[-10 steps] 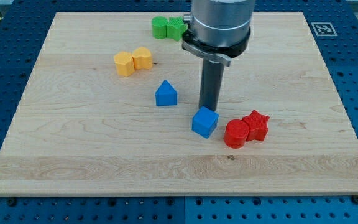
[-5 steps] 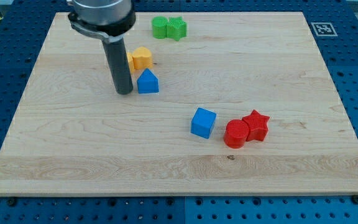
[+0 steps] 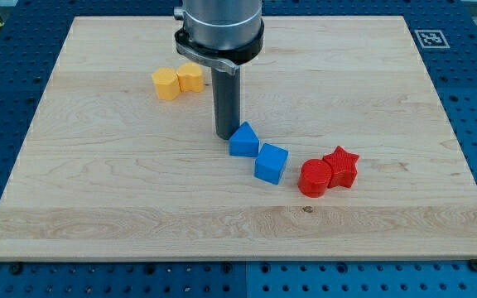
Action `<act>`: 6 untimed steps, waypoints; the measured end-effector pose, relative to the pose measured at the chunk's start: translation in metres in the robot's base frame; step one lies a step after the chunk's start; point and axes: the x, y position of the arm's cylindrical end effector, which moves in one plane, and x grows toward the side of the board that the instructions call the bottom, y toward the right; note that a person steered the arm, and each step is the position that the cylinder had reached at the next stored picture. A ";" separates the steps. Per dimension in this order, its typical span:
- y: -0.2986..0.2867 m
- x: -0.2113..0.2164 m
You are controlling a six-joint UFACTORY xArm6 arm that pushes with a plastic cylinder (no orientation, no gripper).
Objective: Slide the blue triangle to the left side of the blue cube
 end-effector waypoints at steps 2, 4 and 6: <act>0.045 -0.016; 0.071 -0.016; 0.049 -0.014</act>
